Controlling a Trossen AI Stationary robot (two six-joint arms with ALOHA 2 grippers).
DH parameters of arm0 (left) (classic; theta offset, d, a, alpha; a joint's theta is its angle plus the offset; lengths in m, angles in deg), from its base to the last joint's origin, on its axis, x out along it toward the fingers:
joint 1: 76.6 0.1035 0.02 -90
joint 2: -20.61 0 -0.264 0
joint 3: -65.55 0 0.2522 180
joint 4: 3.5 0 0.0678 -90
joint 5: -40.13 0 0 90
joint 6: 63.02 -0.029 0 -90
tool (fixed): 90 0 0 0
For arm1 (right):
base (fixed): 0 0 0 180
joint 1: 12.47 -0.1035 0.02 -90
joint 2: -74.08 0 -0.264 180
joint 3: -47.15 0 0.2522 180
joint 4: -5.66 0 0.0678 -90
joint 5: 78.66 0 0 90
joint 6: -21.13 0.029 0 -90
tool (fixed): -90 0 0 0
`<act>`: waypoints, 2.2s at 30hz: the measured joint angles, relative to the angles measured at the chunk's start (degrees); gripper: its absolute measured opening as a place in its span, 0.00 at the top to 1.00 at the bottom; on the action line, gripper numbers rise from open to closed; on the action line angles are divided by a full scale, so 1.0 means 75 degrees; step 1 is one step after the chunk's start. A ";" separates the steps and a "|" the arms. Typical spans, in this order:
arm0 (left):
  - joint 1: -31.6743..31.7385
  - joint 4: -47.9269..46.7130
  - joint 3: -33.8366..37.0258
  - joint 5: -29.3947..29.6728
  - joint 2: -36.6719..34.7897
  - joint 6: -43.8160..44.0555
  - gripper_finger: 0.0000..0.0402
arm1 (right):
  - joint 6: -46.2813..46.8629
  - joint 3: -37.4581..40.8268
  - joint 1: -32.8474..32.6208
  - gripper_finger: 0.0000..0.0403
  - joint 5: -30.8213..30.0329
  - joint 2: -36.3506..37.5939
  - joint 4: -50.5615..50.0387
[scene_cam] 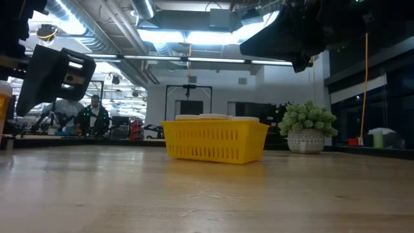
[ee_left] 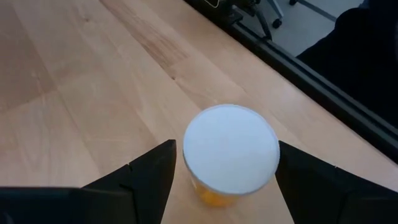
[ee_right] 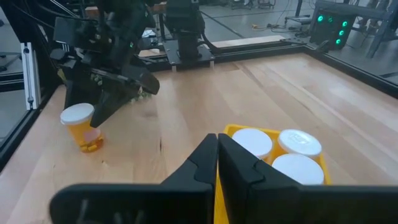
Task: Pick and place pill bottles into a basket
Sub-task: Put the orange pill bottle into the yellow bin
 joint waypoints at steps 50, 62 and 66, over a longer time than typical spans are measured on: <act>0.0965 -0.1217 0.0003 0.0629 -0.2567 -0.0550 0.46 | -0.0253 -0.0003 -0.0239 0.98 0.0668 0.0032 -0.0364; 0.1908 -0.0648 0.0003 0.0949 -0.2657 -0.0799 0.46 | 0.0694 -0.0003 -0.0309 0.98 0.0253 0.1003 -0.2341; 0.2184 -0.0194 0.0003 0.0943 -0.2623 -0.0998 0.46 | 0.0610 0.0027 -0.0307 0.98 0.0058 0.1078 -0.2466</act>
